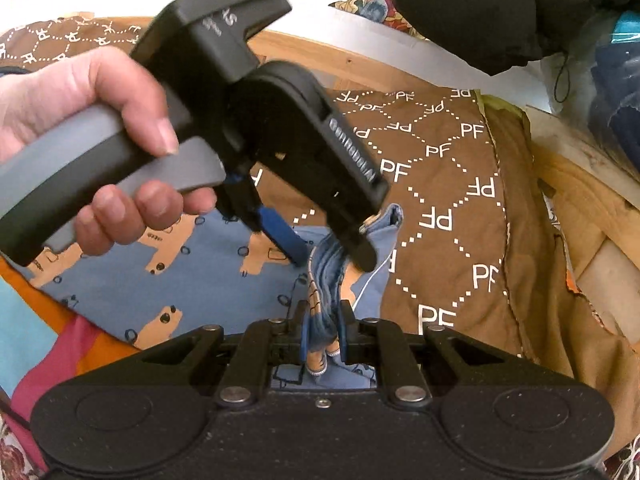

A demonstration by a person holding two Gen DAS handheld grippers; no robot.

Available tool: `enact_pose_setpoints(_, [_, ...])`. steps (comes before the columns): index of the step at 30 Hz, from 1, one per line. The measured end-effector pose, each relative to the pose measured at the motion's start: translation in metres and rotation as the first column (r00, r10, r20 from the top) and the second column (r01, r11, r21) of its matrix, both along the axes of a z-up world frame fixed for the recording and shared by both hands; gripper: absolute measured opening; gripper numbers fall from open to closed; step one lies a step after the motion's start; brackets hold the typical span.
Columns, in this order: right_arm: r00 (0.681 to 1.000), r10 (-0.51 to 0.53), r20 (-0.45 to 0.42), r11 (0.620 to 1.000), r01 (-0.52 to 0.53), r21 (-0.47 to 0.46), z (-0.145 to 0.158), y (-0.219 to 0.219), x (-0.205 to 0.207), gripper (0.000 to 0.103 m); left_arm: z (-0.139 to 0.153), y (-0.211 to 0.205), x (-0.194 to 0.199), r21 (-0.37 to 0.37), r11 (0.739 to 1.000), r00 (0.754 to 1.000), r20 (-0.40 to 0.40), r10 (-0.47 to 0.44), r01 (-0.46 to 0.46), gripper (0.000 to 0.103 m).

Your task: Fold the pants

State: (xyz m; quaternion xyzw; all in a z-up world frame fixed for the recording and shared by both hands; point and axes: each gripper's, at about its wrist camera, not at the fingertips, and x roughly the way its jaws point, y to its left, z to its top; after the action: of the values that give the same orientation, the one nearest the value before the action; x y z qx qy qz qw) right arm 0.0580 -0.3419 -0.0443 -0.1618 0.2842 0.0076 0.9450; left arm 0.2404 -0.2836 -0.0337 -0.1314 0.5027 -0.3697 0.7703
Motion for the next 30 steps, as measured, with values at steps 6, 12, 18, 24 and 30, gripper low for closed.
enact_pose_setpoints(6, [1.000, 0.015, -0.012, 1.000, -0.016, -0.019, -0.003, 0.003, 0.000, 0.030, -0.010, 0.007, 0.000, -0.038, 0.999, 0.999, -0.028, 0.020, -0.021, 0.024])
enact_pose_setpoints(12, [0.999, 0.028, -0.037, 0.999, -0.030, -0.045, -0.009, 0.002, 0.005, 0.032, -0.012, 0.012, -0.001, -0.064, 0.997, 0.998, -0.058, 0.035, -0.038, 0.024])
enact_pose_setpoints(18, [0.998, 0.057, -0.033, 0.995, -0.060, -0.078, -0.008, 0.007, 0.004, 0.014, -0.011, 0.016, -0.003, -0.059, 0.997, 0.998, -0.052, 0.044, -0.047, 0.017])
enact_pose_setpoints(24, [0.997, 0.078, -0.012, 0.993, -0.079, -0.087, -0.001, 0.016, -0.003, 0.014, 0.002, 0.026, -0.013, -0.051, 0.997, 0.998, -0.014, 0.054, -0.054, 0.014])
enact_pose_setpoints(30, [0.990, 0.140, 0.003, 0.988, -0.139, -0.060, 0.010, 0.037, -0.011, 0.013, 0.018, 0.059, -0.024, -0.051, 0.995, 0.996, 0.008, 0.088, -0.087, 0.013])
